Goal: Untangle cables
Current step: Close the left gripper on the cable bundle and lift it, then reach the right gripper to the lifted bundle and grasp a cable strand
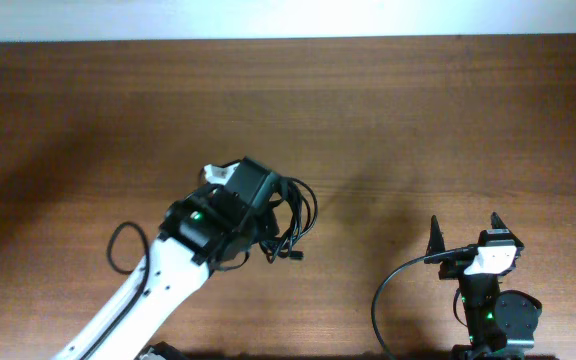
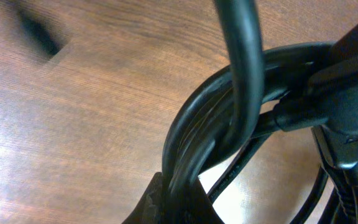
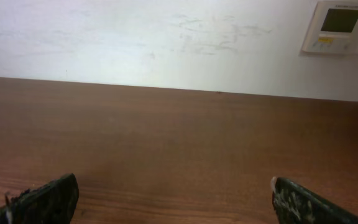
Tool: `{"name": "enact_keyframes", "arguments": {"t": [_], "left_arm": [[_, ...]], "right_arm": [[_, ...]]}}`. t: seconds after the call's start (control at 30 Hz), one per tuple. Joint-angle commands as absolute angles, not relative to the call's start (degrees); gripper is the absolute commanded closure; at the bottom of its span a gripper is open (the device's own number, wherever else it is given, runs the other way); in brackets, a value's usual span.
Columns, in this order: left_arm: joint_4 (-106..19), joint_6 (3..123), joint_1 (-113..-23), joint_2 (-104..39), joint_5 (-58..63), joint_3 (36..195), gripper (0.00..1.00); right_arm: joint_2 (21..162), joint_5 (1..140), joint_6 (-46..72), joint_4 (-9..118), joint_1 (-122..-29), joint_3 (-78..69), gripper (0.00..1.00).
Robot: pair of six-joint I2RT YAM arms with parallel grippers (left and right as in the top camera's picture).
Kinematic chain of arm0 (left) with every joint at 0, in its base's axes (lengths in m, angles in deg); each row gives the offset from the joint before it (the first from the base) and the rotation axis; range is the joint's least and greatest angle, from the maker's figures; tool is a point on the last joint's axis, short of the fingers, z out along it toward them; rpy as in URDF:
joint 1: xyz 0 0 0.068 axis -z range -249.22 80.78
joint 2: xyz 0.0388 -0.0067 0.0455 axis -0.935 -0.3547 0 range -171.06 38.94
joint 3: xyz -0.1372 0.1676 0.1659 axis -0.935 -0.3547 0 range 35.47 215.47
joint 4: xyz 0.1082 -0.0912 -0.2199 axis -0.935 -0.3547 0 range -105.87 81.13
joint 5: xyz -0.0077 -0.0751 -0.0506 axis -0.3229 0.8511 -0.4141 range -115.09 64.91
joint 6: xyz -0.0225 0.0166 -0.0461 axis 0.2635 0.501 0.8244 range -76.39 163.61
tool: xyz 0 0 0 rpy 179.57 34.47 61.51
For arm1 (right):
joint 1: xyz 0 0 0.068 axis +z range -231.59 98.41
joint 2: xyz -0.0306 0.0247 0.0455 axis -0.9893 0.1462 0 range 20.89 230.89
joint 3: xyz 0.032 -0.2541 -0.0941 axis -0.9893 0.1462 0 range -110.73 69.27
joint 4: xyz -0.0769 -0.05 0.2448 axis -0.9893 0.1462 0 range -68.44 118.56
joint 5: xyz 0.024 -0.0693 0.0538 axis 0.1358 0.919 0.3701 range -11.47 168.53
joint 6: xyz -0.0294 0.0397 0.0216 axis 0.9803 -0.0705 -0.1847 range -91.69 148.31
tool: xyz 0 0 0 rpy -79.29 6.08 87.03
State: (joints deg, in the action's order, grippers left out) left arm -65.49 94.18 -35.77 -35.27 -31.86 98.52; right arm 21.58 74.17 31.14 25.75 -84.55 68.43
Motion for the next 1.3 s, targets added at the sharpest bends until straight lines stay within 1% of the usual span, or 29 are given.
{"name": "enact_keyframes", "arguments": {"t": [0.0,0.1,0.37,0.4,0.43,0.47,0.5,0.53,0.57,0.6,0.73,0.77,0.83,0.87,0.97,1.03,1.07,1.1,1.13,1.17,1.2,1.27], "left_arm": [[-69.01,94.31,-36.01,-31.6,-32.9,99.15,1.0],[-71.13,94.31,-36.01,-31.43,-32.95,99.13,1.0],[-72.18,94.33,-36.01,-31.43,-32.88,99.11,1.0],[-72.2,94.33,-36.01,-31.43,-32.88,99.11,1.0],[-72.16,94.35,-36.01,-31.43,-32.9,99.11,1.0],[-71.94,94.38,-36.01,-31.43,-32.9,99.11,1.0],[-71.7,95.38,-36.01,-31.43,-32.9,99.11,1.0],[-71.68,97.28,-36.01,-31.43,-32.88,99.11,1.0],[-71.68,98.51,-35.99,-31.43,-32.88,99.11,1.0],[-71.68,99.58,-36.01,-31.43,-32.86,99.11,1.0],[-71.52,99.77,-36.01,-31.43,-30.35,99.11,1.0],[-71.48,99.77,-35.99,-31.43,-29.52,99.11,1.0],[-71.11,99.77,-35.99,-31.43,-28.1,99.11,1.0],[-70.85,99.77,-36.01,-31.43,-27.81,99.11,1.0],[-69.8,99.75,-35.99,-31.45,-26.68,99.11,1.0],[-68.7,99.71,-35.95,-31.45,-23.18,99.04,1.0],[-68.4,99.66,-35.92,-31.45,-22.13,99.04,1.0],[-67.76,98.55,-35.81,-31.45,-20.62,99.04,1.0],[-65.56,92.76,-35.05,-31.45,-18.65,99.04,1.0],[-63.96,87.71,-34.13,-31.45,-17.36,99.04,1.0],[-62.8,83.64,-33.21,-31.45,-16.34,99.04,1.0],[-60.33,78.16,-30.53,-31.45,-14.76,99.04,1.0]], "right_arm": [[21.1,74.48,31.1,25.75,-84.23,68.95,0.01],[21.1,74.48,31.1,25.75,-84.23,68.95,0.01],[21.1,74.5,31.12,25.75,-84.23,68.95,0.02],[21.1,74.04,30.77,25.64,-84.23,68.95,0.02],[21.1,71.2,27.82,25.59,-84.23,68.95,0.02],[21.1,67.33,20.7,25.27,-84.23,68.95,0.01],[21.25,59.96,7.56,24.68,-84.23,68.93,0.02],[21.38,52.05,-0.88,24.46,-84.23,68.93,0.02],[21.4,44.23,-6.36,24.28,-84.23,68.93,0.01],[21.4,33.34,-12.55,24.33,-84.23,68.95,0.02],[21.4,5.3,-19.06,26.73,-84.23,68.95,0.01],[21.4,1.69,-19.89,26.64,-84.23,68.95,0.02],[21.4,0.36,-20.37,26.6,-84.25,68.95,0.02],[21.4,2.28,-22.14,26.16,-84.25,68.95,0.02],[21.4,6.17,-30.21,17.92,-84.23,68.95,0.01],[21.4,7.31,-37.46,14.32,-84.23,68.95,0.02],[21.4,7.96,-39.85,14.05,-84.23,68.95,0.09],[21.4,8.9,-43.15,14.1,-84.23,68.95,0.18],[21.4,10.26,-48.98,14.05,-84.23,68.95,0.22],[21.4,10.94,-52.85,14.03,-84.23,68.95,0.22],[21.4,11.2,-54.14,14.05,-84.23,68.95,0.21],[21.4,11.81,-54.71,14.05,-84.23,68.95,0.06]]}}
